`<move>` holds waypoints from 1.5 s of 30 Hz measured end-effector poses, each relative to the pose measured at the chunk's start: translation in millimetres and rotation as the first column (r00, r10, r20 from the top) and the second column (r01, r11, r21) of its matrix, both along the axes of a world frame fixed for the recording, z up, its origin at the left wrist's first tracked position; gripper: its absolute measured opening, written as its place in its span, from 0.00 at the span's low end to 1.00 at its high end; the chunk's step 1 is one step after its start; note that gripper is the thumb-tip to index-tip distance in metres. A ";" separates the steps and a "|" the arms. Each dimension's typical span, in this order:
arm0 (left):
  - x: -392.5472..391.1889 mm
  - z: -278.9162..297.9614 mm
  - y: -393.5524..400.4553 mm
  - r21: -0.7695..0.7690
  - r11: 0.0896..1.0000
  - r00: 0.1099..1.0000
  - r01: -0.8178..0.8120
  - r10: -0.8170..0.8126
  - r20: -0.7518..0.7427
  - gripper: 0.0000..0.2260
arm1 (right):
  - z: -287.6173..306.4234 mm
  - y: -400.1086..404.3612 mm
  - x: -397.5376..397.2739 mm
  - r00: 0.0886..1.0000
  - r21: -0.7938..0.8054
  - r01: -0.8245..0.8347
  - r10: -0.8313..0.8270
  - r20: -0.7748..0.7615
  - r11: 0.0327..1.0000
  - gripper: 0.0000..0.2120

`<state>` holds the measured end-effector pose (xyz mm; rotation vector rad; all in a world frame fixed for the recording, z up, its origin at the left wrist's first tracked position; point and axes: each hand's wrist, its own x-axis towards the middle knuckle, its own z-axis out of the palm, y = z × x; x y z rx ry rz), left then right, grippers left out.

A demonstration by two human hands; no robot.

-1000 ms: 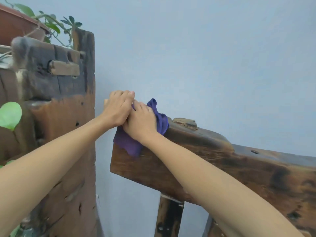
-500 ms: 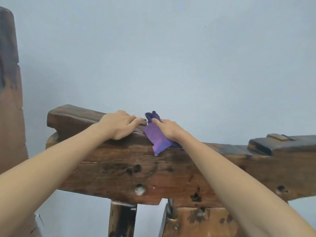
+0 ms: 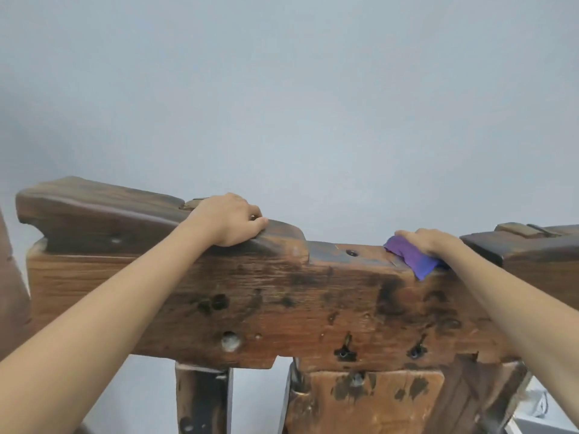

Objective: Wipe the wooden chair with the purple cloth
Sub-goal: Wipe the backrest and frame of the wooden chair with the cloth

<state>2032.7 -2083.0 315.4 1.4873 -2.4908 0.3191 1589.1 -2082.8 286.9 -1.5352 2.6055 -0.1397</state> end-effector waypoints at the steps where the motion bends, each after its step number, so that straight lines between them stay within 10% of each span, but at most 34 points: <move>1: -4.6 -0.4 1.1 -0.010 0.999 0.999 -0.031 0.031 0.024 0.23 | 0.3 -4.0 16.7 0.999 0.009 -0.038 0.038 0.003 0.999 0.39; 8: -41.9 -10.3 10.7 -0.064 0.989 0.984 -0.131 0.138 0.114 0.27 | -0.3 7.9 205.8 0.850 -0.172 -0.505 0.522 0.075 0.846 0.33; 17: -101.6 -0.2 24.7 0.155 0.872 0.879 -0.464 0.432 0.199 0.28 | -26.3 79.9 221.4 0.867 -0.486 -0.490 0.459 -0.192 0.723 0.24; 22: -123.2 -21.6 28.7 0.104 0.989 0.990 -0.109 0.098 0.100 0.30 | -25.3 98.6 142.6 0.870 -0.426 -0.492 0.445 -0.211 0.759 0.23; 34: -202.3 -23.2 46.0 0.208 0.948 0.958 -0.241 0.198 0.207 0.38 | -23.3 107.4 29.3 0.986 -0.471 -0.018 -0.062 -0.154 0.882 0.20; 40: -285.7 -36.5 51.9 0.371 0.928 0.990 -0.004 0.056 -0.130 0.26 | -59.2 119.6 45.0 0.972 -0.632 -0.219 0.108 -0.210 0.743 0.24; 45: -282.1 -38.9 34.2 0.339 0.941 0.989 -0.015 0.064 -0.134 0.28 | -101.4 143.2 9.5 0.896 -0.635 -0.443 0.345 -0.280 0.633 0.28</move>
